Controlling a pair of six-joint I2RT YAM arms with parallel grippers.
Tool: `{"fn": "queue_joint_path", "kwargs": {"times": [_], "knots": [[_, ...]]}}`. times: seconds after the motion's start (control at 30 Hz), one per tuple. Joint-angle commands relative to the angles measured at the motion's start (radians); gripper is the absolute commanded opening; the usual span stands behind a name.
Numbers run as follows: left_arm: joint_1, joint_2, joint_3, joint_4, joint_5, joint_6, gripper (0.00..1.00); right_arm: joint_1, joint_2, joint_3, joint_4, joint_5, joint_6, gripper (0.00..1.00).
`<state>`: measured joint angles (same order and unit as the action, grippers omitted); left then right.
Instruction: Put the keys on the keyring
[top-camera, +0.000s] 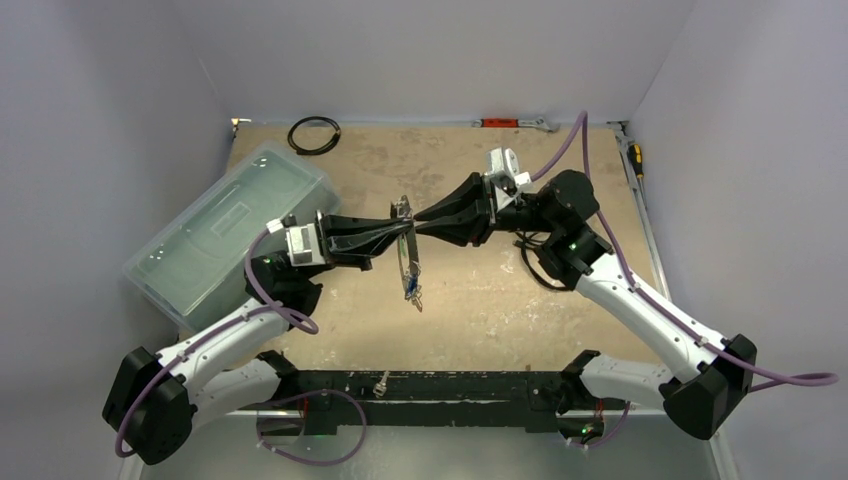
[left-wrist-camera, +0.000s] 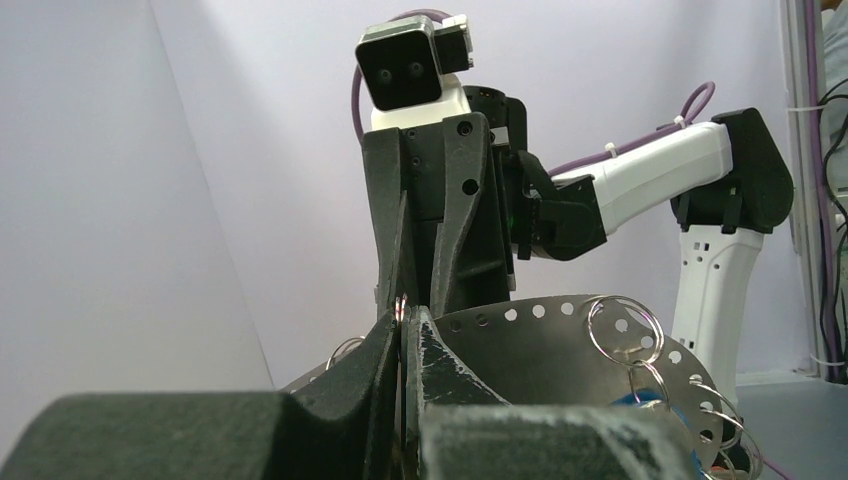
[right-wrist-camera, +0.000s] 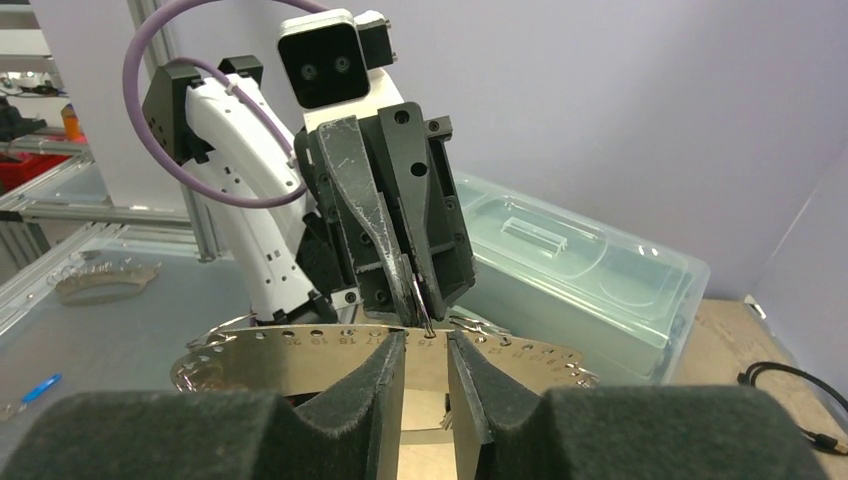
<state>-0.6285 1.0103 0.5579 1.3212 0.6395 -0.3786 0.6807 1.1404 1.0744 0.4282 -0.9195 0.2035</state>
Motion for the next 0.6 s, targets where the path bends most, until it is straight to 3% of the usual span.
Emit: {"fn": "queue_joint_path", "kwargs": {"times": [0.0,0.3,0.57], "knots": [[-0.009,0.005,-0.002,-0.110,0.073,0.031,0.00,0.033,0.003,0.065,0.023,-0.032,-0.004,0.27],[-0.008,0.005,0.001,-0.151,0.102,0.054,0.00,0.032,-0.009,0.052,0.021,-0.035,-0.006,0.25],[-0.009,-0.018,0.015,-0.245,0.103,0.109,0.00,0.032,-0.052,0.043,-0.071,0.027,-0.071,0.31]]}}
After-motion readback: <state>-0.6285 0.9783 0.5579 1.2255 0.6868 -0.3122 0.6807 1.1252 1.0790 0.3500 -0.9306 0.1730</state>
